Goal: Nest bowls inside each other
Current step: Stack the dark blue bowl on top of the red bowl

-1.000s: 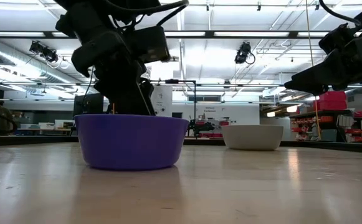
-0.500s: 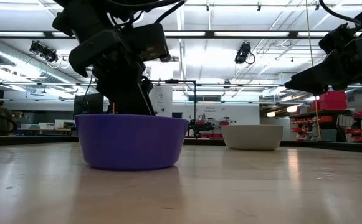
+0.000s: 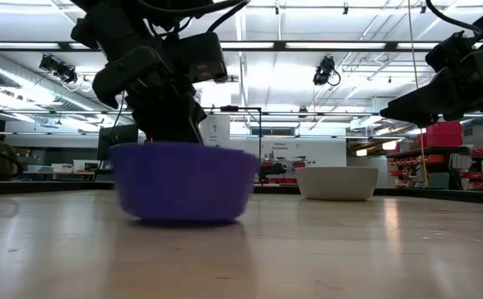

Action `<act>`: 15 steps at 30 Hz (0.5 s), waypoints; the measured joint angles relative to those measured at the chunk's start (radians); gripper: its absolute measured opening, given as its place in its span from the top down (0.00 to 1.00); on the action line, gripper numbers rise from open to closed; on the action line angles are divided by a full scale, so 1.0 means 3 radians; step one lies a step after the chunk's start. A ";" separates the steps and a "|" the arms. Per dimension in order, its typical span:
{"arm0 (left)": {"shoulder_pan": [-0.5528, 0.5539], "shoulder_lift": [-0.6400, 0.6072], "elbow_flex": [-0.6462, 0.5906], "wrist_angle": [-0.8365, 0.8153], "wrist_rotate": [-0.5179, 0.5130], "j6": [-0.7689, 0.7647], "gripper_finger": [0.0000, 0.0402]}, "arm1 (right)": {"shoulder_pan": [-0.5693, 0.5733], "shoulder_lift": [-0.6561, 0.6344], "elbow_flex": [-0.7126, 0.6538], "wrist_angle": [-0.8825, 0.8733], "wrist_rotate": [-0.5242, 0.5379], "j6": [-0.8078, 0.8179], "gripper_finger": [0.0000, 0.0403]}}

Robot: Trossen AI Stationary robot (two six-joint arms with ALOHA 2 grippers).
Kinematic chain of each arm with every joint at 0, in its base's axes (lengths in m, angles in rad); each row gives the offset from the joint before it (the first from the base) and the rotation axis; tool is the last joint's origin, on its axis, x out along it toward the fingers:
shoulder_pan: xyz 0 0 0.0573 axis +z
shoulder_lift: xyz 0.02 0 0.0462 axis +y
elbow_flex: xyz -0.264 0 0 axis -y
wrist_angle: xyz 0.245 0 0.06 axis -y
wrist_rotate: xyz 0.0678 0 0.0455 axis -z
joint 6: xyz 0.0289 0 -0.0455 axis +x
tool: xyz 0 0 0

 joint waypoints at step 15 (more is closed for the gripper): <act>0.0392 0.0067 -0.0010 0.1067 -0.0029 0.0615 0.99 | 0.0000 0.0052 0.0000 -0.0001 0.0000 -0.0001 0.51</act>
